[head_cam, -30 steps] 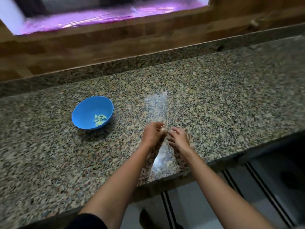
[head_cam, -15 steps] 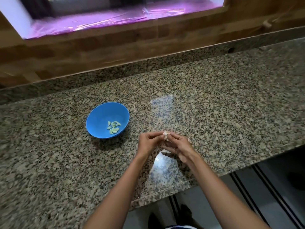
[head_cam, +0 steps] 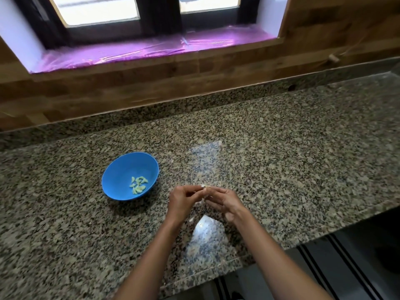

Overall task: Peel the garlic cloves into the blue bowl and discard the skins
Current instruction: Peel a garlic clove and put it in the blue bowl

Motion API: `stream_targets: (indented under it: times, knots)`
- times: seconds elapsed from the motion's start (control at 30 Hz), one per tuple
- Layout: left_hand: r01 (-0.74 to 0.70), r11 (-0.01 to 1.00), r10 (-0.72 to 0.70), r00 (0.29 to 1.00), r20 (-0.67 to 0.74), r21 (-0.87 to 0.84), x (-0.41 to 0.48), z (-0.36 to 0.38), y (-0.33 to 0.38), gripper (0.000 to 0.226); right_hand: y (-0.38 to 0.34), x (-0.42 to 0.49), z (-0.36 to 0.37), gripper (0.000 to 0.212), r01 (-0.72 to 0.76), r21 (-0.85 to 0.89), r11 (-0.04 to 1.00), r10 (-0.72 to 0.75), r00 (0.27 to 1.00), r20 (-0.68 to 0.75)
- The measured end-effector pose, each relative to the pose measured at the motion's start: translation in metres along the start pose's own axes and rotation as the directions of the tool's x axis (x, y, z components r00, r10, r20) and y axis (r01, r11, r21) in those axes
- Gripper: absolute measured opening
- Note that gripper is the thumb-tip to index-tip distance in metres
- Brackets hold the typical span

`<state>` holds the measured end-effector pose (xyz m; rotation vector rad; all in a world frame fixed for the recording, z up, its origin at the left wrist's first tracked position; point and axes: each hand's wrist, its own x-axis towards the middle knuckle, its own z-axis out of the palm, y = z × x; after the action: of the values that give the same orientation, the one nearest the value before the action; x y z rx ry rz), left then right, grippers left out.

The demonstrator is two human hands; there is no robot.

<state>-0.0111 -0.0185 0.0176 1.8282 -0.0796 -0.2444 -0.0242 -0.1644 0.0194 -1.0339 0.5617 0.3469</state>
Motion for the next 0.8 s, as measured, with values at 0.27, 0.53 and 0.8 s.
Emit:
stream_targets:
  times: [0.27, 0.53, 0.8]
  knots:
    - [-0.034, 0.995, 0.035, 0.999, -0.014, 0.094, -0.005, 0.002, 0.003, 0.024, 0.000, 0.003, -0.002, 0.009, -0.037, -0.049, 0.998, 0.037, 0.999, -0.004]
    - [0.005, 0.985, 0.010, 0.996, -0.086, 0.170, -0.005, 0.010, -0.005, 0.006, 0.003, -0.004, 0.004, 0.027, -0.061, 0.008, 0.998, 0.061, 0.998, -0.024]
    - [0.368, 0.929, -0.370, 0.921, -0.121, -0.038, -0.009, -0.013, -0.027, 0.018, 0.003, 0.004, -0.021, 0.017, 0.141, -0.822, 0.551, -0.363, 0.928, -0.084]
